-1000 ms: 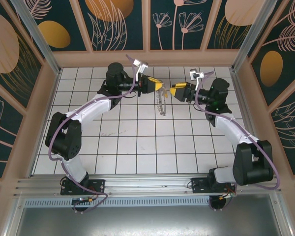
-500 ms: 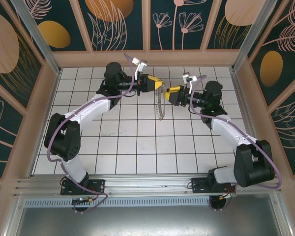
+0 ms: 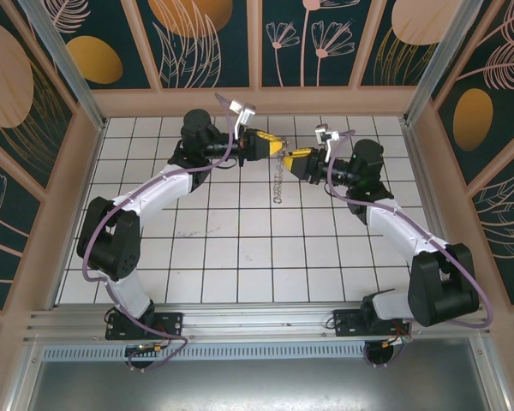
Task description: Put the keys on the keyring
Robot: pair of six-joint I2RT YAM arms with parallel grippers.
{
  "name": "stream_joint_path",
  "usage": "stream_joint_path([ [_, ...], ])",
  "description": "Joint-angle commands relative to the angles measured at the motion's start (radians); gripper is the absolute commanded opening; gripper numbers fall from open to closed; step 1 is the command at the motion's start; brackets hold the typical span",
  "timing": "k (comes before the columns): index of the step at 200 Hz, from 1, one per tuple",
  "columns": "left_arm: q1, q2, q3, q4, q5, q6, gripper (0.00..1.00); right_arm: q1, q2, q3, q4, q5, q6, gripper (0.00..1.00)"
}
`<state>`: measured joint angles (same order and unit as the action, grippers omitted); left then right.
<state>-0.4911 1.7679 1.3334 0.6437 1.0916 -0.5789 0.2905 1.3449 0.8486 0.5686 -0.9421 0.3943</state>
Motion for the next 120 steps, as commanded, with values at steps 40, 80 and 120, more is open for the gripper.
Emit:
stream_joint_path([
  [40, 0.000, -0.041, -0.004, 0.082, 0.003, -0.022, 0.00, 0.036, -0.001, 0.041, -0.065, -0.003, -0.075, 0.00],
  [80, 0.000, -0.041, -0.010, 0.094, 0.000, -0.030, 0.00, 0.054, -0.010, 0.044, -0.110, -0.002, -0.107, 0.00],
  [120, 0.000, -0.041, -0.014, 0.105, -0.002, -0.035, 0.00, 0.085, 0.017, 0.069, -0.133, -0.011, -0.129, 0.00],
])
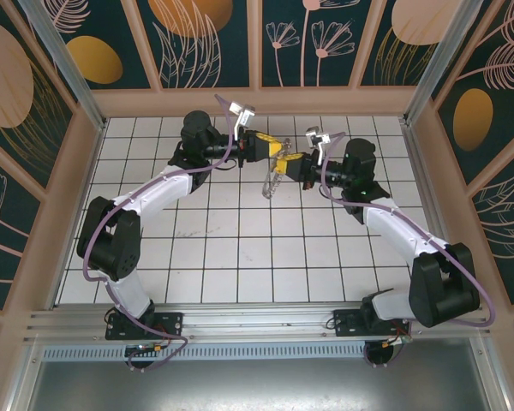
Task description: Put the keys on the keyring
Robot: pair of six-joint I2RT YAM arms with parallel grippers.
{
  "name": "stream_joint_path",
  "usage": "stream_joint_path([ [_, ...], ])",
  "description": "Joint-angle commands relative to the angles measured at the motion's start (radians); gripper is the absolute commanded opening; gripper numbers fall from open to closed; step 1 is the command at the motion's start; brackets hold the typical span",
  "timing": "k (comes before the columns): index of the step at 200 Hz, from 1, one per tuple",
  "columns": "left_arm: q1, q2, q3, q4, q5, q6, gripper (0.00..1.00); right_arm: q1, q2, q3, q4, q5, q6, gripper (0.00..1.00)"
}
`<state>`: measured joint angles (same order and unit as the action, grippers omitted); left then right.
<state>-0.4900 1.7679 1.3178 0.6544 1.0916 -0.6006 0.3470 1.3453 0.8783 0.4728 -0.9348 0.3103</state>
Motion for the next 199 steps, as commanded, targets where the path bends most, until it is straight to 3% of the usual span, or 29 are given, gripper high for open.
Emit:
stream_joint_path([
  [1, -0.001, -0.040, 0.001, 0.094, -0.002, -0.013, 0.00, 0.030, 0.017, 0.040, -0.038, -0.018, -0.046, 0.00],
  [43, -0.002, -0.041, -0.005, 0.101, -0.002, -0.018, 0.00, 0.026, 0.009, 0.041, -0.068, -0.006, -0.062, 0.00],
  [62, -0.002, -0.041, -0.005, 0.102, 0.000, -0.018, 0.00, 0.004, -0.024, 0.025, -0.075, -0.004, -0.054, 0.24],
  [74, -0.002, -0.041, -0.006, 0.103, 0.002, -0.018, 0.00, -0.016, -0.054, 0.008, -0.074, -0.008, -0.047, 0.30],
  [128, -0.001, -0.047, -0.015, 0.122, 0.007, -0.028, 0.00, -0.102, -0.170, -0.047, 0.021, 0.002, 0.045, 0.30],
  [199, -0.001, -0.042, -0.017, 0.165, 0.008, -0.066, 0.00, -0.106, -0.064, -0.027, 0.377, -0.025, 0.330, 0.28],
])
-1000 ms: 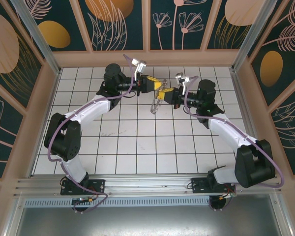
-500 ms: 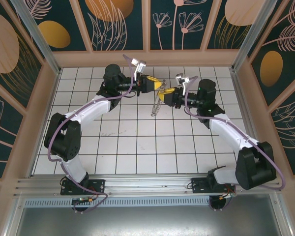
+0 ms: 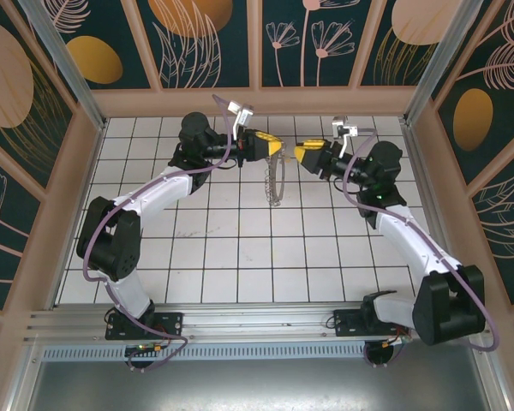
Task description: Put the keys on the keyring
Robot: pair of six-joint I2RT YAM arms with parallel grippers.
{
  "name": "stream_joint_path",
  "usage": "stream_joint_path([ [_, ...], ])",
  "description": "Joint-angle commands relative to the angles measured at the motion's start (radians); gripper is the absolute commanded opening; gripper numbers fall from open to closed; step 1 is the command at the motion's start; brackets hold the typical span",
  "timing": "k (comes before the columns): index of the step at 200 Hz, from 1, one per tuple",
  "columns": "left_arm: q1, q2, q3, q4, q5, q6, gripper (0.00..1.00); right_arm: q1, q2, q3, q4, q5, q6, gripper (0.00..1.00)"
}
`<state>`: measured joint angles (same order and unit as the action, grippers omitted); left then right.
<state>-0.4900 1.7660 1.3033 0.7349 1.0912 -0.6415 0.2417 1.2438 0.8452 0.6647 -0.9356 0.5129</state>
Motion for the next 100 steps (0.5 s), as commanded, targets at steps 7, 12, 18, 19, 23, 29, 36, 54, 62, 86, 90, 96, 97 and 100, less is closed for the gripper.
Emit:
stream_joint_path([
  [7, -0.002, -0.040, -0.002, 0.087, 0.009, -0.027, 0.00, 0.003, 0.045, 0.009, 0.203, -0.026, 0.141, 0.28],
  [12, -0.001, -0.040, -0.002, 0.089, 0.009, -0.029, 0.00, 0.005, 0.049, 0.011, 0.212, -0.026, 0.147, 0.28],
  [18, -0.002, -0.039, -0.002, 0.091, 0.009, -0.031, 0.00, 0.008, 0.055, 0.014, 0.215, -0.028, 0.150, 0.29],
  [19, -0.002, -0.039, -0.003, 0.092, 0.008, -0.032, 0.00, 0.009, 0.055, 0.015, 0.215, -0.028, 0.151, 0.29],
  [23, -0.001, -0.039, -0.004, 0.094, 0.007, -0.034, 0.00, 0.012, 0.057, 0.017, 0.217, -0.029, 0.152, 0.29],
  [29, -0.002, -0.040, -0.004, 0.095, 0.008, -0.034, 0.00, 0.016, 0.062, 0.021, 0.218, -0.029, 0.153, 0.30],
  [36, -0.002, -0.041, -0.004, 0.095, 0.008, -0.035, 0.00, 0.022, 0.067, 0.023, 0.219, -0.029, 0.154, 0.30],
  [54, -0.002, -0.041, -0.004, 0.095, 0.007, -0.037, 0.00, 0.034, 0.079, 0.029, 0.225, -0.026, 0.156, 0.30],
  [62, -0.002, -0.042, -0.004, 0.096, 0.008, -0.037, 0.00, 0.040, 0.085, 0.031, 0.229, -0.026, 0.156, 0.30],
  [86, -0.002, -0.045, -0.008, 0.102, 0.008, -0.041, 0.00, 0.051, 0.102, 0.041, 0.231, -0.023, 0.157, 0.30],
  [90, -0.002, -0.045, -0.009, 0.103, 0.009, -0.041, 0.00, 0.052, 0.105, 0.042, 0.233, -0.023, 0.157, 0.30],
  [96, -0.002, -0.045, -0.009, 0.103, 0.010, -0.041, 0.00, 0.055, 0.109, 0.043, 0.235, -0.021, 0.157, 0.30],
  [97, -0.002, -0.045, -0.008, 0.102, 0.010, -0.041, 0.00, 0.055, 0.110, 0.043, 0.236, -0.021, 0.158, 0.30],
  [100, -0.002, -0.045, -0.007, 0.103, 0.010, -0.043, 0.00, 0.057, 0.111, 0.043, 0.238, -0.019, 0.159, 0.30],
])
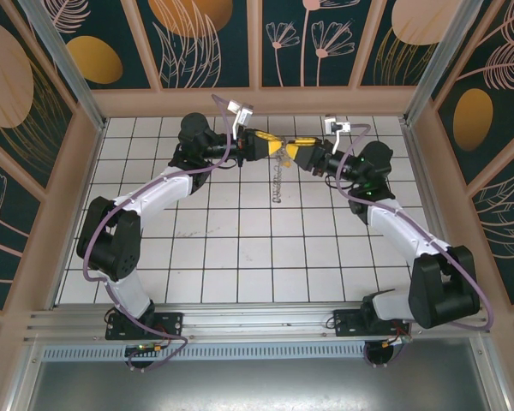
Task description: Put the keys on the keyring
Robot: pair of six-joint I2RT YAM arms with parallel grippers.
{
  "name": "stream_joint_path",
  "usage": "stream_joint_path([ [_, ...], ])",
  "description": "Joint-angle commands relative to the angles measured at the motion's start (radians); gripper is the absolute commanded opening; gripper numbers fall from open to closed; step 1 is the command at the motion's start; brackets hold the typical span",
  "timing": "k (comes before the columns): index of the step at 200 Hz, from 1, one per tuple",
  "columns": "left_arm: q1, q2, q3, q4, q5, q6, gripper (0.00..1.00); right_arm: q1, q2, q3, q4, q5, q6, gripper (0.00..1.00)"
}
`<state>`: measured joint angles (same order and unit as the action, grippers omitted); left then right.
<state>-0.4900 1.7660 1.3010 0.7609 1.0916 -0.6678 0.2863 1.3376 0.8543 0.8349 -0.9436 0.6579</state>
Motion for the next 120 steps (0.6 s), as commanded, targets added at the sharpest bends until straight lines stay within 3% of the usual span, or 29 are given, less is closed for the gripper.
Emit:
stream_joint_path([
  [1, -0.002, -0.045, -0.005, 0.077, 0.010, -0.017, 0.00, 0.012, 0.018, 0.035, 0.068, -0.011, 0.015, 0.30],
  [24, -0.002, -0.046, -0.011, 0.085, 0.008, -0.019, 0.00, 0.016, 0.030, 0.037, 0.079, -0.011, 0.021, 0.30],
  [120, -0.002, -0.036, -0.008, 0.116, -0.005, -0.042, 0.00, 0.027, 0.056, 0.019, 0.152, -0.016, 0.065, 0.09],
])
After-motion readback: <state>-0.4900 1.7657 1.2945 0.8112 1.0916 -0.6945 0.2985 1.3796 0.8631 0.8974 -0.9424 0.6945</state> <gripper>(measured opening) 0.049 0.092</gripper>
